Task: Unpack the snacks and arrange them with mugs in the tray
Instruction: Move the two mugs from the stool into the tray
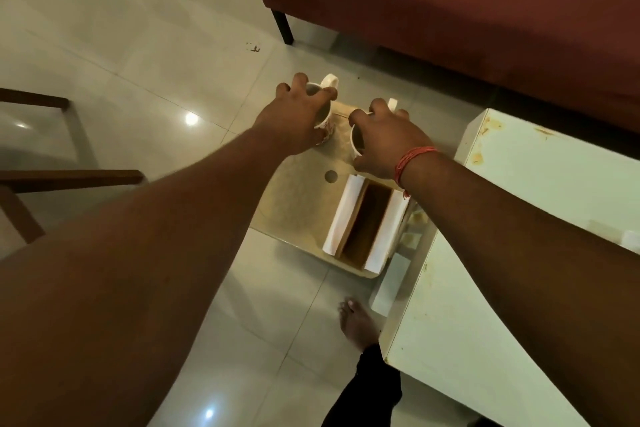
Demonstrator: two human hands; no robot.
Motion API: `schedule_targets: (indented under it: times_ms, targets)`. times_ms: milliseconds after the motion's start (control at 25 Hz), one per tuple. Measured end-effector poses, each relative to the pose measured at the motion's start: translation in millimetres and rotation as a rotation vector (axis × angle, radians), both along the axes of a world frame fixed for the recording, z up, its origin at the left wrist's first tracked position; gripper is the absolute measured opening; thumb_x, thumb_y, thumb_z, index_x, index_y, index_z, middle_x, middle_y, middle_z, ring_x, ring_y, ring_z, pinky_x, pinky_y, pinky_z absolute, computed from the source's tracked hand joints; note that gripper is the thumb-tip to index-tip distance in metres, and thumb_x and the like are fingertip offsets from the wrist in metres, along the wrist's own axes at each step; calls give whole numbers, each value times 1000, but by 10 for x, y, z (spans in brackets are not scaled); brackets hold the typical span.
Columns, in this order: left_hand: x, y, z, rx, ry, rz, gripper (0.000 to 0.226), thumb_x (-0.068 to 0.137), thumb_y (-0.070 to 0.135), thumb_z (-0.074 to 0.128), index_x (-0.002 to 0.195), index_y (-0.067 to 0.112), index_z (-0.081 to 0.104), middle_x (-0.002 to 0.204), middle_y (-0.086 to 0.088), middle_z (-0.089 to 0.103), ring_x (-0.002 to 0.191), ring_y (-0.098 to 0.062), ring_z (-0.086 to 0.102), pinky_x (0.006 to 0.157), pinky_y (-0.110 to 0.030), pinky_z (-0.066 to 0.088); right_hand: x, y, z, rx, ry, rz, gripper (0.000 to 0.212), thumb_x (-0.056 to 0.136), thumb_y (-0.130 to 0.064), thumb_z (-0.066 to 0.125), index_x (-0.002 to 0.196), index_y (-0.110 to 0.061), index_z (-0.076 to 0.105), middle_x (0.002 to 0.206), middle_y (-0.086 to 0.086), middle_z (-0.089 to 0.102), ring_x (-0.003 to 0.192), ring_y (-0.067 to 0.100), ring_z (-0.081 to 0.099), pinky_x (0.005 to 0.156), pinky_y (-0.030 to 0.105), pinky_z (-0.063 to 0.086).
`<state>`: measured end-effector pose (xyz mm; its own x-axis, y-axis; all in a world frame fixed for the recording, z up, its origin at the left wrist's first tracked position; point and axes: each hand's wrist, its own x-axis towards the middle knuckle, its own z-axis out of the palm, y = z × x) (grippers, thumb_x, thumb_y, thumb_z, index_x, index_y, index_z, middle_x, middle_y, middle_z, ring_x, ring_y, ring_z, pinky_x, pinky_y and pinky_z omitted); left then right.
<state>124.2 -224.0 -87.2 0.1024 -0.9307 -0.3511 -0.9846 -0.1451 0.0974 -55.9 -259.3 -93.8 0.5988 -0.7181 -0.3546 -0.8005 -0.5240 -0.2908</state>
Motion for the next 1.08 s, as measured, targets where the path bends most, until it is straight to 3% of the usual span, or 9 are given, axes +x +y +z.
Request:
schedule_targets:
  times_ms: [200, 480, 800, 1080]
  targets:
    - [-505, -170, 144, -123, -78, -93, 69, 84, 39, 73, 141, 32, 37, 141, -17, 39, 125, -40, 45, 93, -52, 54, -574, 143, 179, -51, -172, -164, 68, 75, -39, 78, 134, -28, 45, 137, 7, 46, 120, 35, 51, 90, 44, 56]
    - [-2408, -543, 368, -269, 7, -353, 73, 77, 39, 77, 138, 34, 37, 138, -15, 41, 117, -37, 48, 84, -48, 56, -2371, 509, 427, -45, -243, -512, 64, 76, -38, 77, 131, -27, 46, 133, 8, 45, 113, 38, 53, 88, 44, 55]
    - [-4962, -98, 194, -156, 166, -669, 67, 75, 39, 79, 133, 33, 45, 135, -14, 44, 117, -35, 51, 81, -46, 58, -4521, 1392, 226, 183, -198, -897, 68, 76, -31, 75, 136, -24, 45, 135, 10, 40, 113, 41, 49, 102, 44, 41]
    - [-6122, 32, -138, -3, 33, -894, 66, 76, 31, 78, 132, 35, 43, 135, -12, 41, 117, -35, 48, 73, -44, 57, -5344, 1764, -95, 323, -210, -977, 83, 68, -17, 74, 142, -25, 37, 142, 12, 33, 121, 44, 42, 104, 43, 37]
